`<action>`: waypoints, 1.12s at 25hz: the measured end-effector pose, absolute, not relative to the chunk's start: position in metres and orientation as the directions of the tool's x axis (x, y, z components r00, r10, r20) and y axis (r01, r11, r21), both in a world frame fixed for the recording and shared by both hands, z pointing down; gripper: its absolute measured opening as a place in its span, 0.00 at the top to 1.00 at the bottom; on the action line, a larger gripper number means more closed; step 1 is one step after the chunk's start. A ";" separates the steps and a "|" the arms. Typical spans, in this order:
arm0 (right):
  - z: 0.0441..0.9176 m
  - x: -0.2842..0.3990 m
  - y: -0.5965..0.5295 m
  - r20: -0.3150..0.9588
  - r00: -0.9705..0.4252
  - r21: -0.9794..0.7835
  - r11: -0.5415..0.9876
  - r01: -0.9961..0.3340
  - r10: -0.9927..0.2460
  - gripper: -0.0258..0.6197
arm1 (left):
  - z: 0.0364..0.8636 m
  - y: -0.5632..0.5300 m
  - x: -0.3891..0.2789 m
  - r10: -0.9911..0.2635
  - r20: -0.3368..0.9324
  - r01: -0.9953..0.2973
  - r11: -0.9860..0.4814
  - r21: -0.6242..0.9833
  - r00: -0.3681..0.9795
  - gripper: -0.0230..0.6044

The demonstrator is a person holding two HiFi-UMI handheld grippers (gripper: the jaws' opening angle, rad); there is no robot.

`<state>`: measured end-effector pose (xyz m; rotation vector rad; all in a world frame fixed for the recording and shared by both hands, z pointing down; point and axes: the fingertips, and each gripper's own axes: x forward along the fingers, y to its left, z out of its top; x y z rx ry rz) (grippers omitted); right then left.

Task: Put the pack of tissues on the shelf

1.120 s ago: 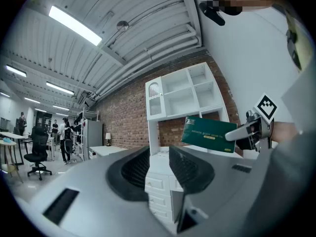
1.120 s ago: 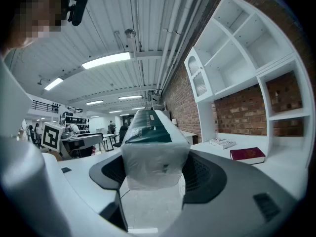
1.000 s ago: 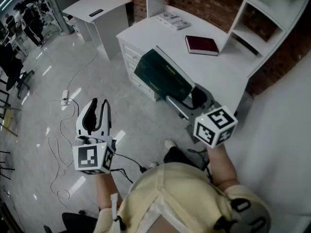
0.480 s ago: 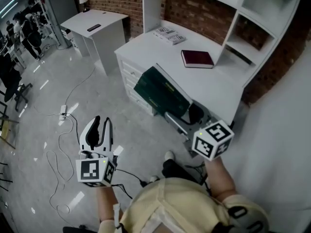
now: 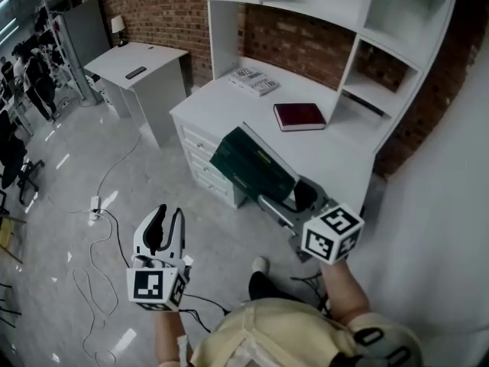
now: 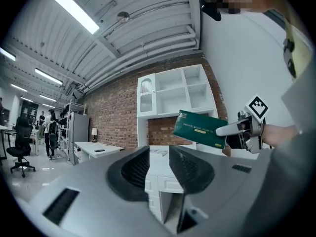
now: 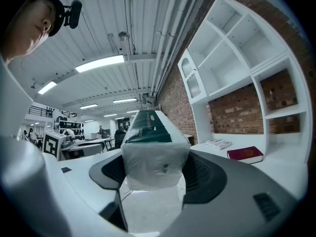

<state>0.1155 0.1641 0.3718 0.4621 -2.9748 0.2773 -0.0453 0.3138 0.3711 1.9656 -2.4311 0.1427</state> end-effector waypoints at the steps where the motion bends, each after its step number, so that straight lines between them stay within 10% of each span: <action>1: 0.371 0.111 0.160 0.145 -0.946 -0.157 0.938 -0.310 -0.288 0.46 | 0.371 0.309 -0.049 -0.976 0.066 -0.977 0.204 -0.064 -0.208 0.77; 28: 0.329 0.059 0.025 0.107 -0.959 -0.042 0.962 -0.269 -0.264 0.46 | 0.323 0.132 -0.089 -0.996 -0.033 -0.997 0.083 -0.008 -0.082 0.77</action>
